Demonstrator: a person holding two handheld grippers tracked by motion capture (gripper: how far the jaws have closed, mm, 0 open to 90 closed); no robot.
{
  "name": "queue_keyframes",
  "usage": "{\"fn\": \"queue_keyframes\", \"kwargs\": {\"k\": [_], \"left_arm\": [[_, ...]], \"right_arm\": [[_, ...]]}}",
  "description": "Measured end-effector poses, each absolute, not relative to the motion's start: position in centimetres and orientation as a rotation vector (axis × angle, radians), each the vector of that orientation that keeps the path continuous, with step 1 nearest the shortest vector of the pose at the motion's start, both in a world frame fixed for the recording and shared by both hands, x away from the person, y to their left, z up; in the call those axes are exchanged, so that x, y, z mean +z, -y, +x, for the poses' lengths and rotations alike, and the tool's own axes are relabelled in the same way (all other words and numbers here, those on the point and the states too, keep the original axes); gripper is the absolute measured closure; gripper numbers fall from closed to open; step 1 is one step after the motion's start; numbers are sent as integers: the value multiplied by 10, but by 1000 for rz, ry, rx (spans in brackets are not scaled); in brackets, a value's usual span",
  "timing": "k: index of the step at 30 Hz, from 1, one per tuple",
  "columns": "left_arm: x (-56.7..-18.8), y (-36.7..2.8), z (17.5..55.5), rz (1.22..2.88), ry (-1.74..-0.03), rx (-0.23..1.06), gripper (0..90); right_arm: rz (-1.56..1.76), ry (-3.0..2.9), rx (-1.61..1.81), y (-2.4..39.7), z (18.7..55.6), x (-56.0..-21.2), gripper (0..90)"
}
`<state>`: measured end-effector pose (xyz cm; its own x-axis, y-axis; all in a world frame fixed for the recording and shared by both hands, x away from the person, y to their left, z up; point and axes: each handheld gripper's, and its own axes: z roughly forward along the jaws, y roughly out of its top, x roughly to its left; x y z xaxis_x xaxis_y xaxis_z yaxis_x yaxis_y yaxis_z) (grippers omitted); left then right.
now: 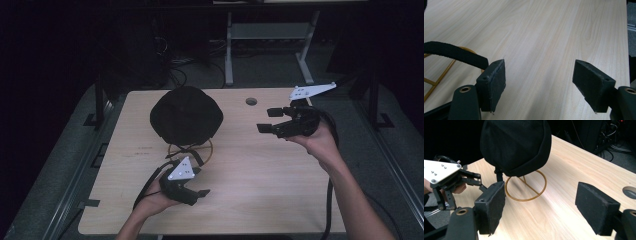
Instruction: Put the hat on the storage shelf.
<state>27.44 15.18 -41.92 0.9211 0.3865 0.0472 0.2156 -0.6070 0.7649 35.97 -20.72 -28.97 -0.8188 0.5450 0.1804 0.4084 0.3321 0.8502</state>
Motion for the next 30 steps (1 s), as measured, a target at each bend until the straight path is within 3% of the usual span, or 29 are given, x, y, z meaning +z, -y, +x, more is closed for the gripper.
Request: {"fn": "queue_keyframes", "kwargs": {"k": [30], "left_arm": [[-424,-150,274,2261,-422,255,265]], "right_arm": [[1039,-2439,1471,256,333,-346,213]]}}
